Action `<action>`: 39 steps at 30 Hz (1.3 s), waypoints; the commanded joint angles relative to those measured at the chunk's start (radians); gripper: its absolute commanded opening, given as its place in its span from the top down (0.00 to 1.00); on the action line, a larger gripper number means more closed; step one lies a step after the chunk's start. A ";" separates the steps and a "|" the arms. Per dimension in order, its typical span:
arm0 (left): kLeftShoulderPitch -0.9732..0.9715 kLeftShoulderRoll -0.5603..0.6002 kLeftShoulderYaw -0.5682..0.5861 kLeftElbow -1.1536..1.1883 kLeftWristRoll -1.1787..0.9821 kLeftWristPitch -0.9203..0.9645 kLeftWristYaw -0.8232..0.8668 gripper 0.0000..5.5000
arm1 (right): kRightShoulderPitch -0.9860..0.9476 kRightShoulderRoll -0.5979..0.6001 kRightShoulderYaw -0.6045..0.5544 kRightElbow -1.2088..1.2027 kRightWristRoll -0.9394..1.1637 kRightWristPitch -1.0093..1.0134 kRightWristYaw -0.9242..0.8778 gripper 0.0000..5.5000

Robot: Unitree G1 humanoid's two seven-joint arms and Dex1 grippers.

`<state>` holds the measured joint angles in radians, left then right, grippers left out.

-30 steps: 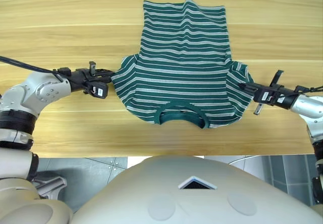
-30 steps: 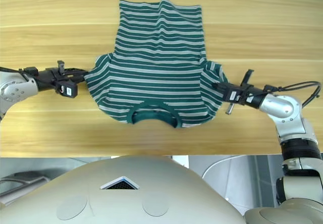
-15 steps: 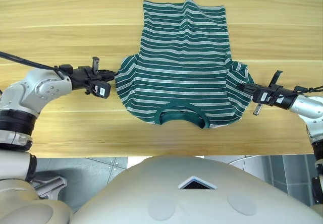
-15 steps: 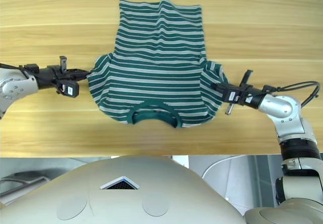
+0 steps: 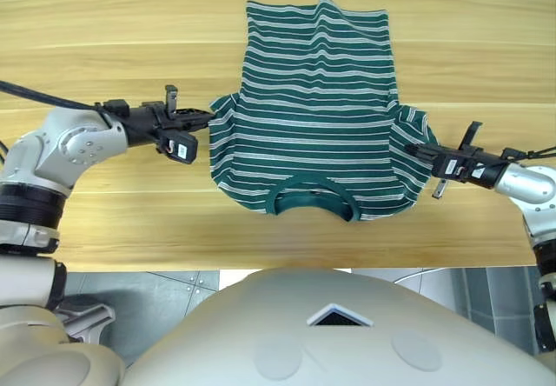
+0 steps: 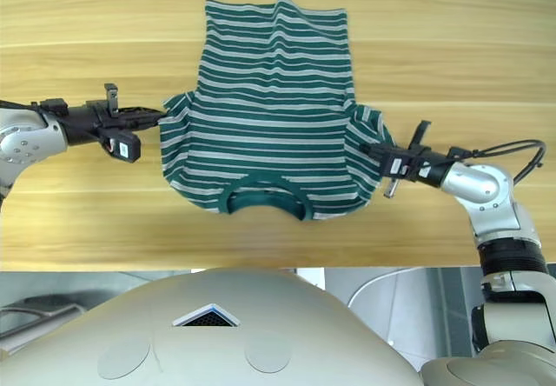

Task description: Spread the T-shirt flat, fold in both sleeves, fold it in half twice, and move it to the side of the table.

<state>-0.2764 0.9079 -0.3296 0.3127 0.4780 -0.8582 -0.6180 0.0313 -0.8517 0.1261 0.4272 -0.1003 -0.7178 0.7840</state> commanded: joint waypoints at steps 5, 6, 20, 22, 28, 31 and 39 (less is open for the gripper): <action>-0.066 -0.073 -0.032 0.041 0.023 -0.019 0.017 1.00 | -0.023 0.015 0.009 -0.019 -0.004 0.010 0.002 1.00; -0.071 -0.082 -0.035 0.044 0.021 -0.021 0.018 1.00 | -0.024 0.017 0.010 -0.020 -0.004 0.011 0.003 1.00; -0.128 -0.188 -0.084 0.112 0.066 -0.020 0.041 1.00 | -0.028 0.024 0.015 -0.046 0.003 0.024 0.008 1.00; -0.134 -0.197 -0.092 0.121 0.076 -0.016 0.048 1.00 | -0.028 0.026 0.016 -0.049 0.003 0.026 0.008 1.00; -0.150 -0.226 -0.115 0.152 0.106 -0.009 0.064 1.00 | -0.025 0.028 0.016 -0.059 0.005 0.028 0.006 1.00; -0.161 -0.241 -0.129 0.174 0.128 -0.006 0.077 1.00 | -0.024 0.030 0.018 -0.064 0.006 0.029 0.007 1.00; -0.178 -0.274 -0.147 0.184 0.127 -0.001 0.085 1.00 | -0.021 0.037 0.019 -0.078 0.007 0.035 0.009 1.00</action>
<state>-0.4319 0.6436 -0.4641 0.4930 0.6021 -0.8661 -0.5362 0.0211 -0.8121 0.1458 0.3591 -0.0991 -0.6955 0.7866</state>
